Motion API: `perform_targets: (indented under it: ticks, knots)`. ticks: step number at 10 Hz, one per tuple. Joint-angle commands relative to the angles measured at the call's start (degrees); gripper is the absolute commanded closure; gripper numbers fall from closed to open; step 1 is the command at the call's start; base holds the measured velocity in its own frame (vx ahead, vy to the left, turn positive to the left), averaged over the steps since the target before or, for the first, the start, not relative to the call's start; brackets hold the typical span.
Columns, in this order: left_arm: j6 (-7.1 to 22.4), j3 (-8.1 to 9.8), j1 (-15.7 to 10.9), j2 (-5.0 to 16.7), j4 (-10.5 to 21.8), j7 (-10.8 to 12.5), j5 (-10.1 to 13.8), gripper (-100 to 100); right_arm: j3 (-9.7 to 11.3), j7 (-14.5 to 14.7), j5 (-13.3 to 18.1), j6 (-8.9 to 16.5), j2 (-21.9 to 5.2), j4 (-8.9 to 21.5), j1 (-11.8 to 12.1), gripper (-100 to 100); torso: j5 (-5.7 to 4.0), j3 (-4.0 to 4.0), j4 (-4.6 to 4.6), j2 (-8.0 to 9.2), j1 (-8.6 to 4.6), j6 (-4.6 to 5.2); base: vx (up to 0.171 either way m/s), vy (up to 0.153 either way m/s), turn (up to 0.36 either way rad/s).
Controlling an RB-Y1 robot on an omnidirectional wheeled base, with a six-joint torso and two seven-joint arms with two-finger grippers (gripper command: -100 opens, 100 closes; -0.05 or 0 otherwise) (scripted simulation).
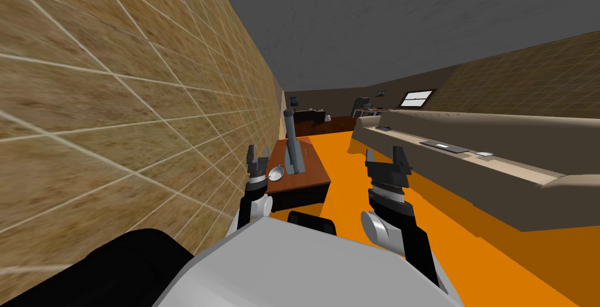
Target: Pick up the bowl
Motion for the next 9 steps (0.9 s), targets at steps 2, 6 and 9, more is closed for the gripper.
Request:
perform_targets:
  ticks: [2, 6, 9]
  knots:
    - [2.0, 0.38, -0.4, 2.8, 0.7, 0.8, 0.2, -100, 0.0, 0.0, 0.0, 0.0, 0.0, 0.0, 0.0, 0, 0.0, 0.01, 0.0, 0.01, -0.02, 0.0, -0.009, -0.018, -0.006]
    - [7.0, 1.31, -1.5, 6.6, 2.7, 2.6, 0.7, -100, 0.0, 0.0, 0.0, 0.0, 0.0, 0.0, 0.0, 0, -0.03, 0.05, 0.02, 0.09, -0.15, 0.0, -0.023, -0.038, -0.007]
    - [11.6, 2.18, -2.6, 8.8, 4.7, 4.3, 1.2, -100, 0.0, 0.0, 0.0, 0.0, 0.0, 0.0, 0.0, 0, -0.03, 0.04, 0.01, 0.07, -0.13, 0.0, -0.018, -0.035, -0.009]
